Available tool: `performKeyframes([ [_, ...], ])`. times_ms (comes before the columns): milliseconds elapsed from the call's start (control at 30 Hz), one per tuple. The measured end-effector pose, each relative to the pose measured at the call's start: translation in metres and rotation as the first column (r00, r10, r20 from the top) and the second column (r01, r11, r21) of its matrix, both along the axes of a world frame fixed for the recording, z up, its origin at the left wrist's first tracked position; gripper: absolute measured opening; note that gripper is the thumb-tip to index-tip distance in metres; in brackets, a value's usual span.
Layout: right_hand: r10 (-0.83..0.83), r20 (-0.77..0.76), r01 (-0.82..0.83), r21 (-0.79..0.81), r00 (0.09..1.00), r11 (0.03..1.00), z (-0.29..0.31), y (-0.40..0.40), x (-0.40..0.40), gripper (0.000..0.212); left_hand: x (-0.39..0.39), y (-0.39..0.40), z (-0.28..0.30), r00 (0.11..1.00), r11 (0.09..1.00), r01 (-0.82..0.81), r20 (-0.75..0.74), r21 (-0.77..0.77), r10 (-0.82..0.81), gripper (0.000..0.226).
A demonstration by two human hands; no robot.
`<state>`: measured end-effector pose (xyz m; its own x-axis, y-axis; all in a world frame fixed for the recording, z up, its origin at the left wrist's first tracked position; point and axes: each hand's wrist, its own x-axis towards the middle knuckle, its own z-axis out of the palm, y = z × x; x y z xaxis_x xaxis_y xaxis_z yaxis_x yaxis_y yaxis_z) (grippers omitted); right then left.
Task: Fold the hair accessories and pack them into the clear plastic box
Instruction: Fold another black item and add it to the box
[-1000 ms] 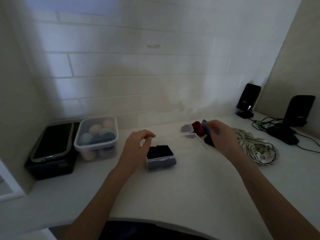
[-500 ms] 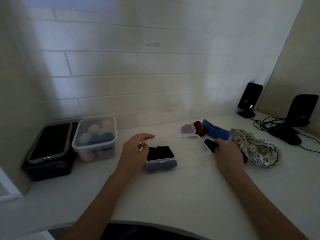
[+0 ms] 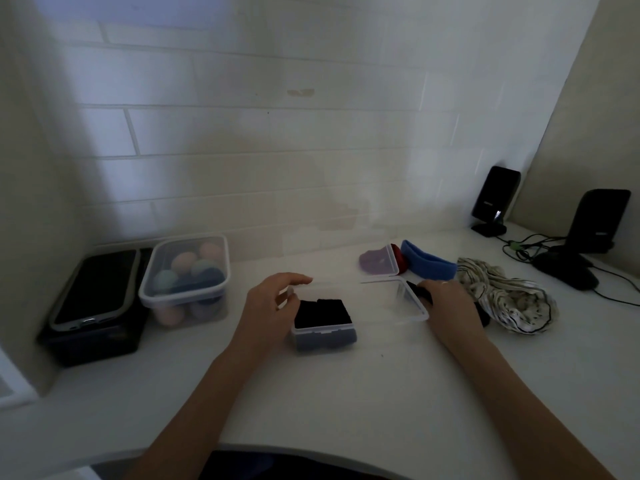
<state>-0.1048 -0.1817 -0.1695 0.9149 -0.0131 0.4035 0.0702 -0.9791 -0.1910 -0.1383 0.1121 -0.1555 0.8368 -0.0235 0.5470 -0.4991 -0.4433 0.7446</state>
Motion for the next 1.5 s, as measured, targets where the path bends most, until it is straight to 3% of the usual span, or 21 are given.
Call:
performKeyframes([
  [67,-0.001,0.005,0.001,0.037,1.0,0.999,-0.001,0.001,0.0,0.018,-0.001,-0.001,0.001,1.0,1.0,0.004,-0.01,-0.016,-0.004,0.048],
  [133,-0.017,0.084,-0.005,0.257,0.996,0.966,0.005,0.005,-0.007,0.019,-0.002,-0.001,0.002,1.0,1.0,0.002,-0.007,-0.011,-0.002,0.049],
  [233,-0.097,0.294,-0.105,0.599,0.951,0.794,0.032,0.014,-0.018,0.022,-0.004,-0.001,0.003,1.0,1.0,0.003,-0.014,-0.004,-0.003,0.049],
  [333,-0.028,0.349,-0.282,0.799,0.937,0.532,0.067,0.032,-0.023,0.015,-0.005,0.0,0.009,0.999,0.995,-0.029,0.046,0.099,0.024,0.043],
  [433,0.252,0.314,-0.354,0.926,0.915,0.132,0.088,0.062,-0.026,0.017,-0.006,-0.006,0.026,0.989,0.989,-0.037,0.145,0.141,0.017,0.027],
  [467,0.325,0.294,-0.332,0.941,0.899,0.067,0.093,0.072,-0.025,0.018,-0.004,-0.01,0.035,0.991,0.994,-0.007,0.137,0.106,-0.007,0.024],
  [567,0.443,0.221,-0.27,0.961,0.869,0.051,0.099,0.093,-0.017,0.021,0.005,-0.028,0.062,0.98,0.985,0.159,-0.111,-0.068,-0.165,0.028],
  [633,0.448,0.218,-0.264,0.963,0.867,0.043,0.101,0.102,-0.012,0.022,0.014,-0.036,0.074,0.914,0.945,0.24,-0.277,-0.224,-0.297,0.029],
  [700,0.429,0.226,-0.28,0.957,0.875,0.069,0.101,0.107,-0.006,0.024,0.022,-0.038,0.077,0.861,0.907,0.269,-0.34,-0.325,-0.378,0.03],
  [833,0.447,0.222,-0.296,0.95,0.867,0.102,0.101,0.105,0.004,0.026,0.037,-0.034,0.074,0.87,0.886,0.244,-0.315,-0.395,-0.38,0.025],
  [967,0.537,0.168,-0.368,0.883,0.827,0.291,0.097,0.101,0.015,0.015,0.05,-0.033,0.069,0.912,0.893,0.214,-0.247,-0.396,-0.328,0.018],
  [1067,0.522,0.187,-0.424,0.821,0.832,0.382,0.094,0.101,0.024,0.02,0.059,-0.03,0.067,0.942,0.926,0.207,-0.191,-0.317,-0.276,0.023],
  [1167,0.529,0.231,-0.468,0.802,0.817,0.372,0.098,0.104,0.026,0.024,0.063,-0.025,0.066,0.976,0.962,0.161,-0.109,-0.221,-0.188,0.029],
  [1333,0.601,0.267,-0.525,0.795,0.753,0.304,0.095,0.11,0.023,0.031,0.063,-0.021,0.061,0.971,0.949,0.11,-0.172,-0.295,-0.166,0.037],
  [1500,0.609,0.276,-0.596,0.685,0.744,0.419,0.089,0.109,0.023,0.013,0.061,-0.021,0.067,0.901,0.846,0.134,-0.292,-0.515,-0.321,0.022],
])
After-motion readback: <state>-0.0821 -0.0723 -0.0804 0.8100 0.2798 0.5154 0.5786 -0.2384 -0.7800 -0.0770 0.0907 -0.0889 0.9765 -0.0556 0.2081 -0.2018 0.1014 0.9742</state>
